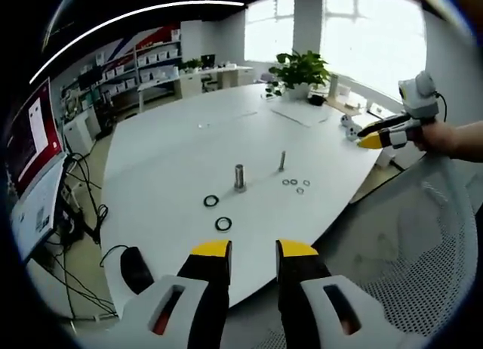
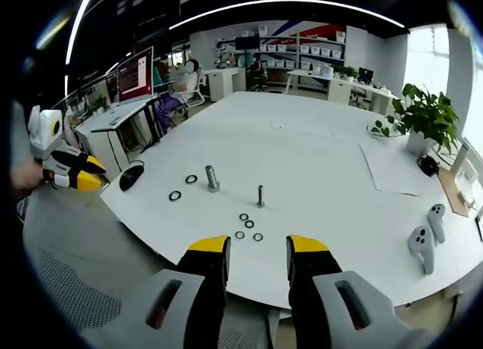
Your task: Place the washer onto the threaded stud by aligning its center hole with the stud, sliding it down to the base, and recovering from edge contact or off-axis alignment until the washer reaches the visible bottom stop.
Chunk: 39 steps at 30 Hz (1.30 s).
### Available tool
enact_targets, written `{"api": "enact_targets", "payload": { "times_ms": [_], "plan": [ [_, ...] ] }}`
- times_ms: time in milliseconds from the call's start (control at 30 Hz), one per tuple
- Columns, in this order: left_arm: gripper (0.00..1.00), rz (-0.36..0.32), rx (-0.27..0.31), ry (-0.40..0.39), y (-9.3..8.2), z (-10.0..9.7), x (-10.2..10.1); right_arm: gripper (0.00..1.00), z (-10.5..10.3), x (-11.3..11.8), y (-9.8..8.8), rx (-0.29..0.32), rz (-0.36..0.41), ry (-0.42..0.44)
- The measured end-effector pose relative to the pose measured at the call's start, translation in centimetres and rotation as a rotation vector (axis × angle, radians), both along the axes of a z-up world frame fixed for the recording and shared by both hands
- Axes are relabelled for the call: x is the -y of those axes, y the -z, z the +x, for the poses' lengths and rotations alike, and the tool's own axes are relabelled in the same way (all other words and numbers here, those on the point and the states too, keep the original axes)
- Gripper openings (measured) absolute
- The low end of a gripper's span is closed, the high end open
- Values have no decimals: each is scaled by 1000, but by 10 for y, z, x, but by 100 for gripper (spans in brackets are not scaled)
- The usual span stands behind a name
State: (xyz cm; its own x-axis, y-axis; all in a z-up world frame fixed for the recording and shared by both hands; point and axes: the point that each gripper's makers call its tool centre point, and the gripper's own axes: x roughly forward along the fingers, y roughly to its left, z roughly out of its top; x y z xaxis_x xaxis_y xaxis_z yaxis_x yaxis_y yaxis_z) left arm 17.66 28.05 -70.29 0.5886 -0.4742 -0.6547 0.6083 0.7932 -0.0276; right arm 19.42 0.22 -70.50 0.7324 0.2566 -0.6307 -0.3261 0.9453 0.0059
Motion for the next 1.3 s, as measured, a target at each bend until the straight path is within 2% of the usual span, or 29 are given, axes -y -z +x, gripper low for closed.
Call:
{"api": "enact_targets", "payload": {
  "times_ms": [833,1033,1300],
  "plan": [
    [21,7,10,12,-1,1,1,32,1,3,1,-9,-11,9],
    [21,0,-11,14,2,0,1,32,1,3,1,-9,-18,11],
    [21,0,-7,11,1,1,0,32,1,2,2,-17,-26,5]
  ]
}}
